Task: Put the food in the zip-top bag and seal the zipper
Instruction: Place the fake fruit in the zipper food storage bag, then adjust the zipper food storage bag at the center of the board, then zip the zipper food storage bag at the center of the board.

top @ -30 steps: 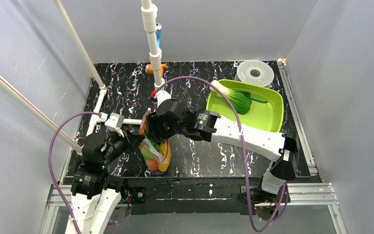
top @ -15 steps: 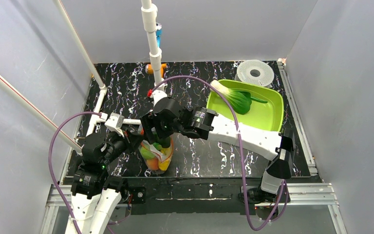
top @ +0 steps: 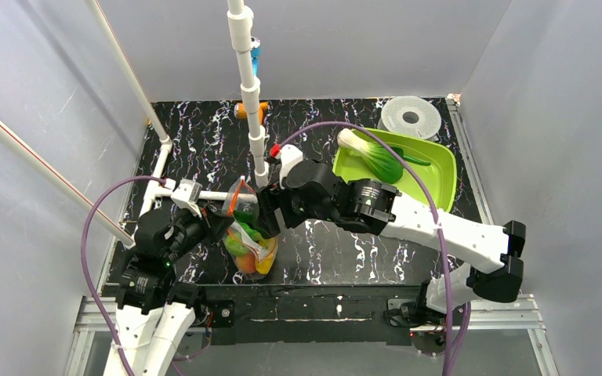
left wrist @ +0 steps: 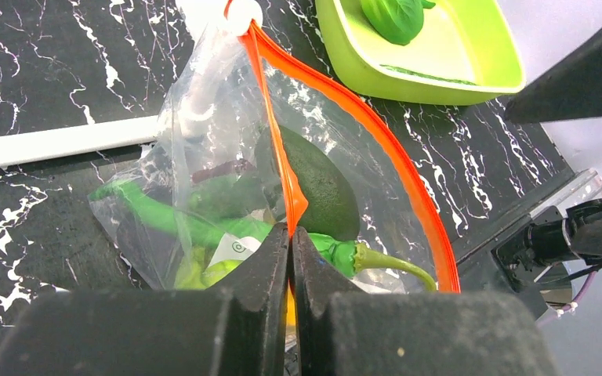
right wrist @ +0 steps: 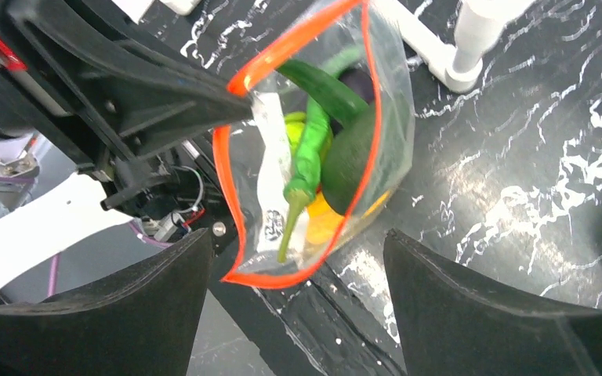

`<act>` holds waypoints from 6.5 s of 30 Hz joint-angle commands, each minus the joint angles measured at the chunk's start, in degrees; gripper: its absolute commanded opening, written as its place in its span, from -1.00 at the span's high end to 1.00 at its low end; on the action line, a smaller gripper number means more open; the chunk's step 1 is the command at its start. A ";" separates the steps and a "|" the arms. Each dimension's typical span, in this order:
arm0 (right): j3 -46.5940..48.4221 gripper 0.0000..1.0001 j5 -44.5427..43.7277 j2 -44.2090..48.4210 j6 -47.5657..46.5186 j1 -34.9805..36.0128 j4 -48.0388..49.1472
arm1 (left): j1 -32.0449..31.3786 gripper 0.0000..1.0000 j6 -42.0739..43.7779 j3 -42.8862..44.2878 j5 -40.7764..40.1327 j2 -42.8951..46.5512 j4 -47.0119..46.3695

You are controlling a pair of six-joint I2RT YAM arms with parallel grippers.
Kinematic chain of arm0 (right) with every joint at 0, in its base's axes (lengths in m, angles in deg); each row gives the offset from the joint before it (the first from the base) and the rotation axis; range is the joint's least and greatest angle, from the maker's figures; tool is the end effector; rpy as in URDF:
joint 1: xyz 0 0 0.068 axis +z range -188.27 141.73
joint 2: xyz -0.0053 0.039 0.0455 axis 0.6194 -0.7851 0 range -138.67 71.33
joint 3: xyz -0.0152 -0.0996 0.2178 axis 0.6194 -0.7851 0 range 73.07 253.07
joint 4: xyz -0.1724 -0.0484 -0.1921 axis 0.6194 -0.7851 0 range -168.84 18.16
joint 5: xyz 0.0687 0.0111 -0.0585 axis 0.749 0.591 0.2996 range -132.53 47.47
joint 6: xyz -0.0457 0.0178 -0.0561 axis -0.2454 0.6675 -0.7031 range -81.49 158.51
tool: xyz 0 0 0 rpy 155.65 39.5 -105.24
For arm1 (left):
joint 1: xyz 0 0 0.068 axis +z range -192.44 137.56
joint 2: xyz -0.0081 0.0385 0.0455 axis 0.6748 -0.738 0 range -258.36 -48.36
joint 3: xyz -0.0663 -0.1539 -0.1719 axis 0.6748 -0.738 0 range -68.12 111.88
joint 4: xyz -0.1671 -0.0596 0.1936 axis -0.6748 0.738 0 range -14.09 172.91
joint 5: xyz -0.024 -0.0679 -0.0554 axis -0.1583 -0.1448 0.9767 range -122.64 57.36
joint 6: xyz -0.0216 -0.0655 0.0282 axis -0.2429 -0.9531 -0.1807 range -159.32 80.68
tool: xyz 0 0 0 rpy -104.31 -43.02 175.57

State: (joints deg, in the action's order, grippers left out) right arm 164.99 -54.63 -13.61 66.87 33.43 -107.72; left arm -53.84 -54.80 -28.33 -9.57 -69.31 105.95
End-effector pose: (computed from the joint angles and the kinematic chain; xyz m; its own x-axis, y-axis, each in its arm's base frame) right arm 0.1239 0.3331 0.3666 -0.5470 -0.1753 -0.8186 -0.6943 0.6413 0.3266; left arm 0.1401 -0.0534 0.3065 -0.3327 -0.1834 -0.9250 0.4876 0.8061 -0.3352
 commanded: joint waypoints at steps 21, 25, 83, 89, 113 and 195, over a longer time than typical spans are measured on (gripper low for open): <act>7.66 0.32 -1.09 -13.26 0.44 -3.83 -3.14 | 0.21 1.00 -0.27 0.44 -0.39 -3.03 1.70; 8.34 0.49 -0.97 -13.63 0.52 -3.79 -3.10 | 0.24 1.00 -2.45 3.21 1.41 -4.69 2.30; -31.16 0.97 -5.51 15.06 54.91 -3.58 28.58 | -42.23 -0.17 -5.21 17.01 -23.07 -28.73 3.14; -30.90 0.97 -6.52 15.50 58.55 -3.06 25.98 | -49.79 0.00 -4.29 19.31 -39.98 -33.33 5.87; -40.28 -0.95 48.67 35.82 -15.43 -34.23 20.25 | -40.30 1.00 24.08 27.99 7.48 -33.32 13.90; -55.04 0.97 77.27 17.76 15.99 -40.94 81.15 | -44.68 -0.38 8.72 31.50 -12.06 -43.80 -8.98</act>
State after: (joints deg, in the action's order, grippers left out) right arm 109.63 24.19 1.77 86.19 -7.77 -23.46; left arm -98.41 -46.02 2.62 -13.60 -114.08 103.33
